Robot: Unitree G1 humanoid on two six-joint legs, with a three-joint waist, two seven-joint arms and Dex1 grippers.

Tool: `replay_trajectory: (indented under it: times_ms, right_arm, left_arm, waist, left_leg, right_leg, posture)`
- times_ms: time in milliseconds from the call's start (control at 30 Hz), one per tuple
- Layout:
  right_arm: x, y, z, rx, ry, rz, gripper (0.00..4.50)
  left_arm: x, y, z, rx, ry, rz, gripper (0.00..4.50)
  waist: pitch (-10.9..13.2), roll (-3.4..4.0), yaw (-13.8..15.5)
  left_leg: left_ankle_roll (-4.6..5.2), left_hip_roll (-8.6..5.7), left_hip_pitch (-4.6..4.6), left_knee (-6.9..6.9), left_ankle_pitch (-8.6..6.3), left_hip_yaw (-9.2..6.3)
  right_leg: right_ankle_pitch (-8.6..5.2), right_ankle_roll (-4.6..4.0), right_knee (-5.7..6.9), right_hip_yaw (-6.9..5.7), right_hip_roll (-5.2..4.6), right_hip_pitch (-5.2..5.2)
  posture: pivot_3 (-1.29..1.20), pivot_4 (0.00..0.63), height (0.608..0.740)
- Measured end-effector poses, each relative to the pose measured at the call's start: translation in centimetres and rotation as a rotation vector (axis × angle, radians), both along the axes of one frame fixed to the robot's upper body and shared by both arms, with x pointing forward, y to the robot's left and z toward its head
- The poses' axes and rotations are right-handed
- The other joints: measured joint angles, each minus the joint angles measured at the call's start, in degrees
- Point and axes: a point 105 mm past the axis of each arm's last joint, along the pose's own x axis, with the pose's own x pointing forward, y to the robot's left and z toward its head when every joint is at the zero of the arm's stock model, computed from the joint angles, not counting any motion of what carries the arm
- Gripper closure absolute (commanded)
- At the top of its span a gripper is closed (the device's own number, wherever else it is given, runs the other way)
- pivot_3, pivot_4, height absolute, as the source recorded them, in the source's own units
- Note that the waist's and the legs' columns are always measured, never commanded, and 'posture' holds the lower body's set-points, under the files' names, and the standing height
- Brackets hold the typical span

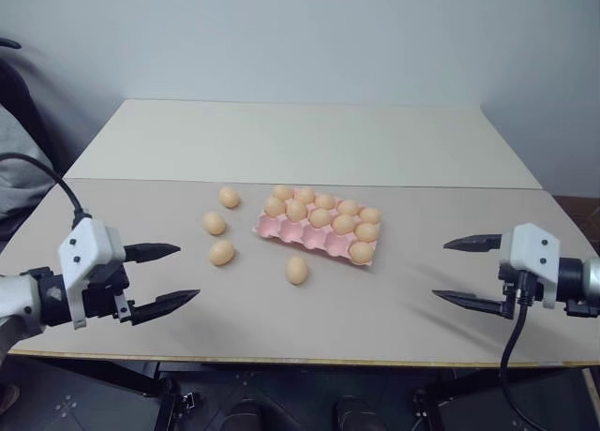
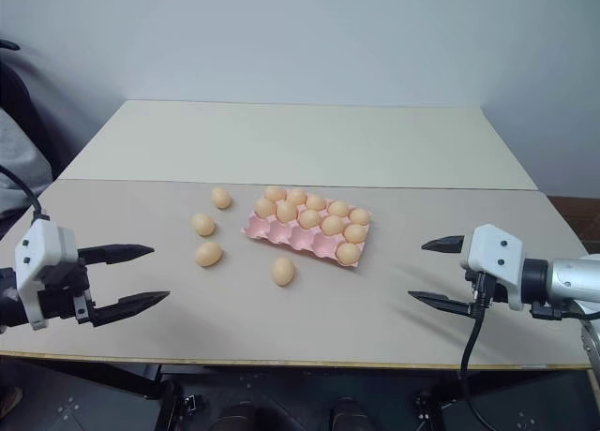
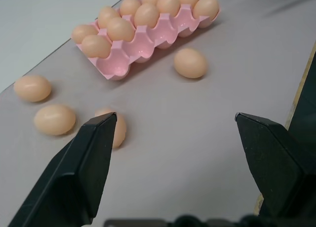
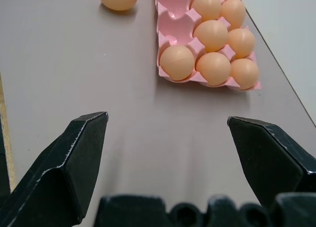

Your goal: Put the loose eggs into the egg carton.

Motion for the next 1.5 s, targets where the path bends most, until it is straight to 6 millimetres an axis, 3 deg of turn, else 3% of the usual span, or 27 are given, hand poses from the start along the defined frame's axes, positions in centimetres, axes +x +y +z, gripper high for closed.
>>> replay_trajectory:
  times_ms: [200, 333, 567, 767, 933, 1200, 1500]
  right_arm:
    - [0.0, 0.9, 0.0, 0.038, -0.027, -0.011, 0.0]
    - [0.1, 2.6, -0.5, 0.088, -0.01, -0.002, 0.0]
    - [-0.1, 8.4, -1.6, 0.222, 0.044, 0.082, 0.0]
    - [1.6, 13.9, -3.0, 0.217, 0.025, 0.135, 0.0]
    - [4.0, 16.5, -3.7, 0.187, -0.018, 0.105, 0.0]
    - [4.6, 19.5, -5.6, 0.147, -0.041, 0.154, 0.0]
    - [6.3, 21.1, -6.2, 0.141, -0.055, 0.176, 0.0]
  left_arm:
    - [0.3, 0.4, -1.7, -0.012, 0.037, 0.029, 0.34]
    - [0.4, 0.0, -2.4, -0.017, 0.064, 0.013, 0.34]
    - [0.0, -0.5, -2.5, -0.028, 0.078, -0.047, 0.34]
    - [-0.3, -0.1, -3.3, 0.013, 0.117, -0.058, 0.34]
    - [-0.4, 0.5, -3.8, 0.035, 0.137, -0.043, 0.34]
    - [-0.6, 1.1, -3.9, 0.048, 0.142, -0.02, 0.34]
    - [-0.6, 1.1, -3.8, 0.05, 0.138, -0.019, 0.34]
  waist:
    - [0.0, -0.01, 0.0]
    - [0.0, -0.01, 0.0]
    - [0.0, -0.01, -0.2]
    - [0.0, -0.04, -0.6]
    - [0.0, -0.05, -0.8]
    - [0.0, -0.06, -1.2]
    - [0.0, -0.06, -1.4]
  left_leg:
    - [0.0, 0.0, 0.0, 0.01, 0.0, 0.0]
    - [0.0, 0.0, -0.01, 0.0, 0.0, -0.01]
    - [0.0, 0.0, -0.02, 0.0, 0.0, -0.02]
    - [0.0, 0.01, -0.04, 0.0, 0.0, -0.02]
    - [0.0, 0.01, -0.13, -0.01, 0.0, -0.05]
    - [0.0, 0.03, -0.11, 0.0, 0.0, -0.07]
    - [0.0, 0.04, -0.11, -0.03, 0.0, -0.09]
  right_leg:
    - [0.0, 0.0, 0.01, 0.0, 0.0, 0.01]
    - [0.0, 0.0, 0.01, 0.0, 0.01, -0.02]
    - [0.0, 0.0, 0.03, 0.0, 0.0, -0.04]
    - [0.01, -0.01, 0.05, 0.0, 0.01, -0.09]
    - [0.01, -0.02, 0.04, -0.05, 0.01, -0.17]
    - [0.02, -0.04, 0.09, -0.08, 0.02, -0.16]
    - [0.02, -0.05, 0.08, -0.1, 0.01, -0.17]
  posture:
    - [0.0, 0.15, 0.74]
    - [0.0, 0.15, 0.74]
    - [0.0, 0.15, 0.74]
    - [0.0, 0.15, 0.74]
    - [0.0, 0.15, 0.74]
    - [0.0, 0.15, 0.74]
    - [0.0, 0.15, 0.74]
